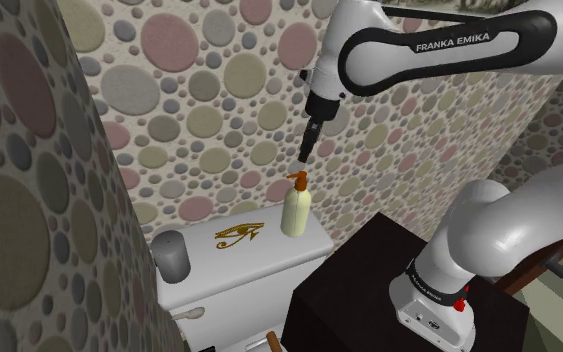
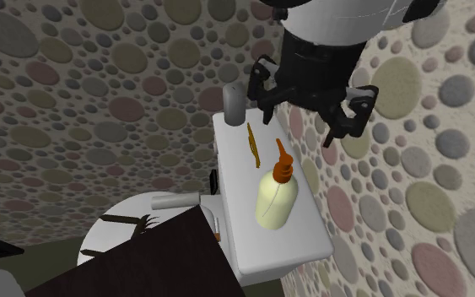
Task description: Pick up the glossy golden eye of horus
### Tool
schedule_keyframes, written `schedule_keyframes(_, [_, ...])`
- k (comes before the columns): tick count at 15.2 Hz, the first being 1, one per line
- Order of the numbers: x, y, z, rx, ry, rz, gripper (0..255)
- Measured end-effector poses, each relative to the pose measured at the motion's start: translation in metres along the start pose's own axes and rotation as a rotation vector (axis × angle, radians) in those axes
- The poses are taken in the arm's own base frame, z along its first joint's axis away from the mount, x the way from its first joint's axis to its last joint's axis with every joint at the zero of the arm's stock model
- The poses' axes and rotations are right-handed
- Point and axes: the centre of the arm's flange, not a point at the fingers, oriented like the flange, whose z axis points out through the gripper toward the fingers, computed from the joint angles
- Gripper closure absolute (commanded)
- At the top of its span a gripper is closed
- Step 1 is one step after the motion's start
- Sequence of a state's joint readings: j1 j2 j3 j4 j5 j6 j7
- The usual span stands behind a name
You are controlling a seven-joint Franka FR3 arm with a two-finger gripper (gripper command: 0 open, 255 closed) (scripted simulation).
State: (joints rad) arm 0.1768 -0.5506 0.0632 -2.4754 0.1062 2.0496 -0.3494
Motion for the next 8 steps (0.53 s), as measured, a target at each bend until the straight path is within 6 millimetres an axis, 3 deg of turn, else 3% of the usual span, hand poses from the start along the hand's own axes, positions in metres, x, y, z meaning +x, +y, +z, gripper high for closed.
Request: schedule_keyframes(8, [0.053,-0.037,0.085,-0.004,0.012,-0.263,0])
